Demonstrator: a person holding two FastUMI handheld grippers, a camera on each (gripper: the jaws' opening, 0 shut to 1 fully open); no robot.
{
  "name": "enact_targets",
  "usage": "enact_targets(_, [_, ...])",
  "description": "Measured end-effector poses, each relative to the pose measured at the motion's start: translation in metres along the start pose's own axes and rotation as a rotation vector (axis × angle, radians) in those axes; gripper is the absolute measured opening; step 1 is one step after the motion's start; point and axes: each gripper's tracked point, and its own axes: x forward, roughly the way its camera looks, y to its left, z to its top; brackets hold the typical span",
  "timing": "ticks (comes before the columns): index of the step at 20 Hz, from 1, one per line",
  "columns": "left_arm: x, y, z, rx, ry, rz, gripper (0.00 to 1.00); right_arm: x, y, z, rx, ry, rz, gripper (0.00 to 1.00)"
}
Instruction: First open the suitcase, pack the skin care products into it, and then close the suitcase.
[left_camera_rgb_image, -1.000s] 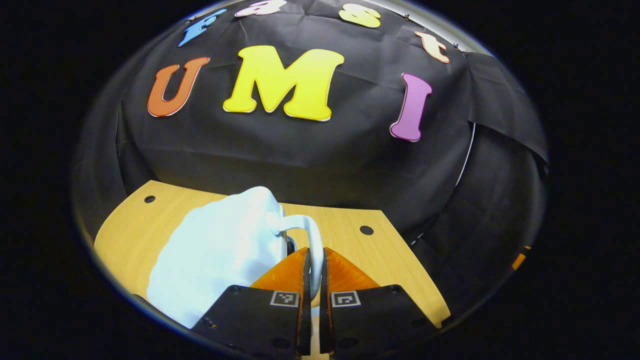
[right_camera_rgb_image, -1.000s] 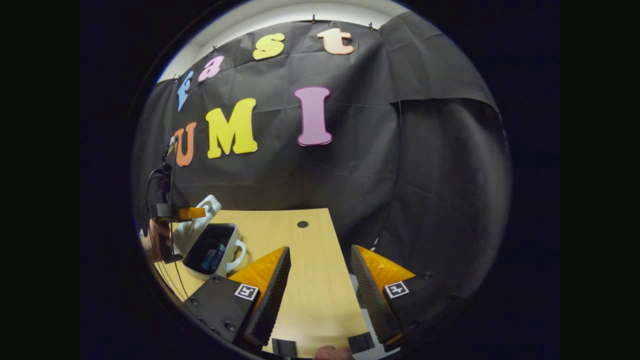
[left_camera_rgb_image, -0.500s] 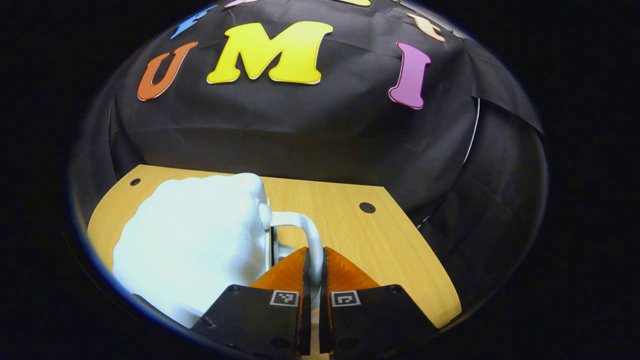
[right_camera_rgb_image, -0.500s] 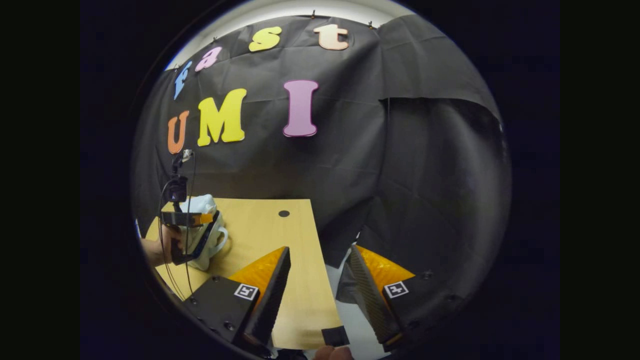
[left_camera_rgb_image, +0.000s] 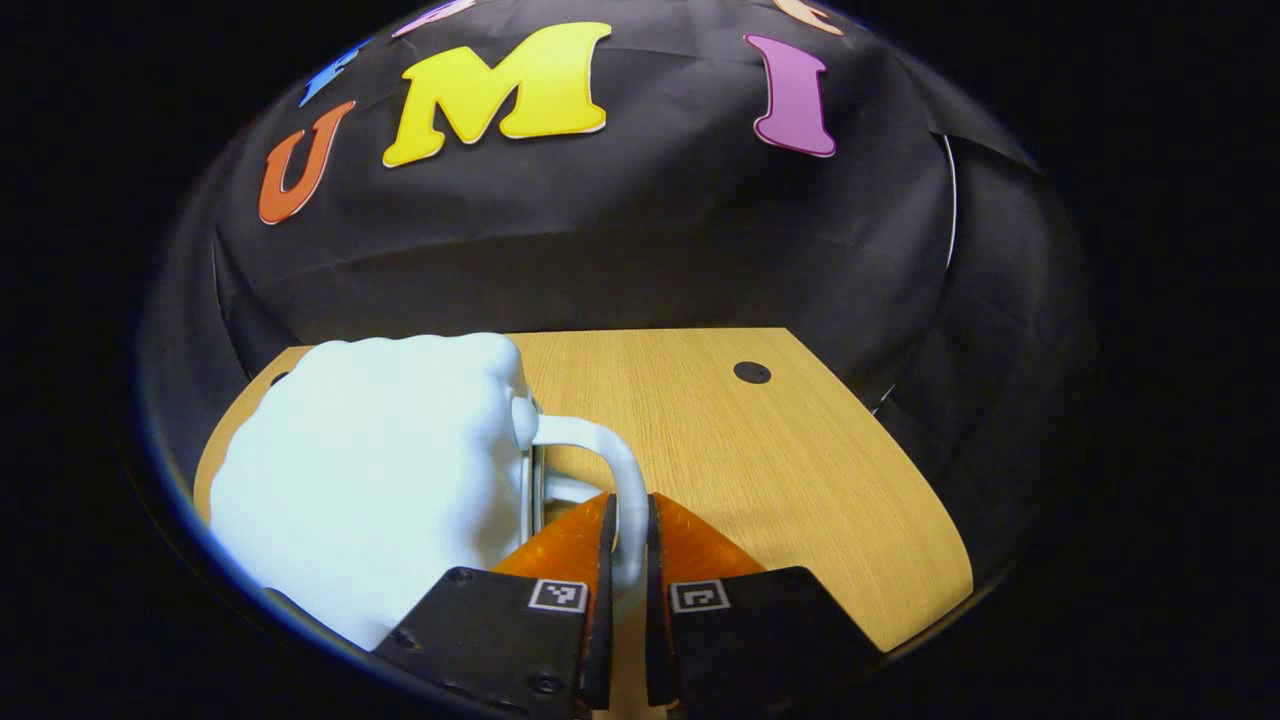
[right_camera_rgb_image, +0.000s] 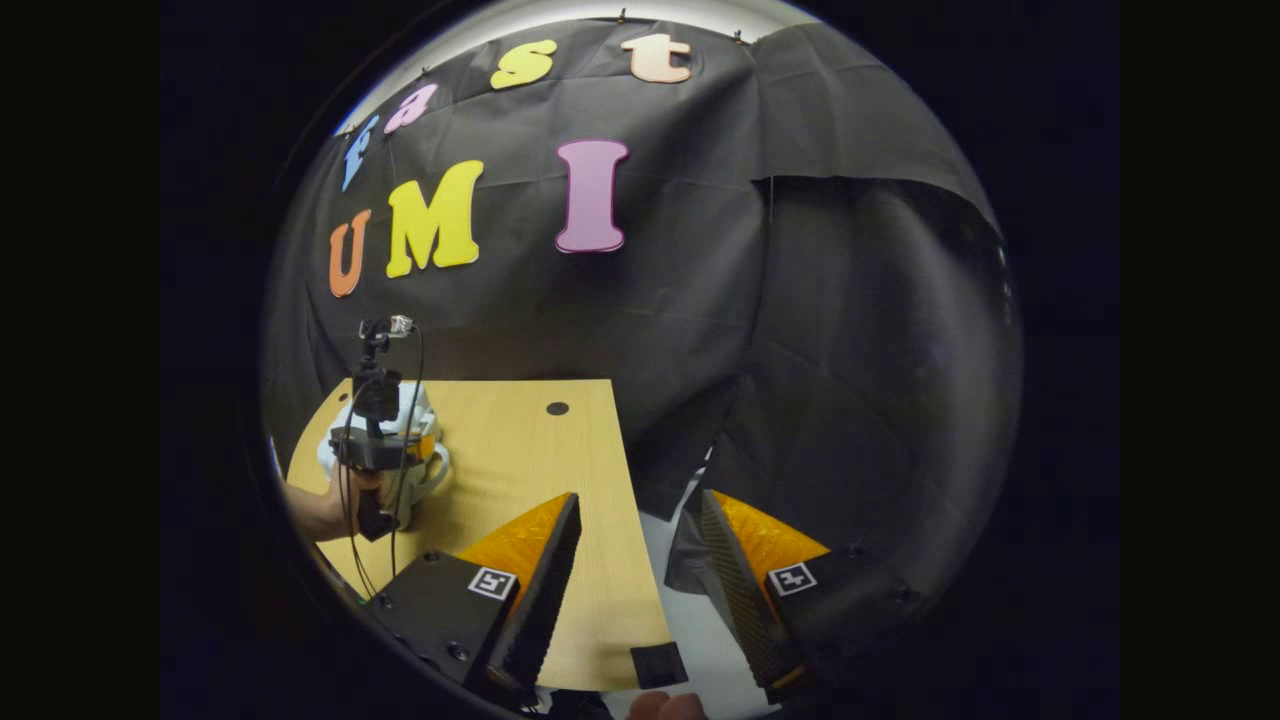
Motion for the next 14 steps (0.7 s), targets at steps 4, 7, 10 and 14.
enact_targets(4, [0.001, -0.006, -0.007, -0.044, 0.010, 0.009, 0.29, 0.003, 0.000, -0.001, -0.014, 0.001, 0.007, 0.73])
enact_targets(7, [-0.011, -0.013, 0.003, -0.005, -0.022, 0.016, 0.50, 0.008, 0.002, 0.006, -0.016, -0.011, 0.022, 0.73])
enact_targets(10, [-0.038, -0.019, 0.034, 0.034, -0.114, -0.006, 0.88, 0.020, 0.015, 0.022, -0.012, -0.047, 0.050, 0.72])
enact_targets(14, [-0.099, -0.005, 0.091, 0.049, -0.264, 0.001, 0.97, 0.036, 0.056, 0.052, -0.014, -0.118, 0.107, 0.74])
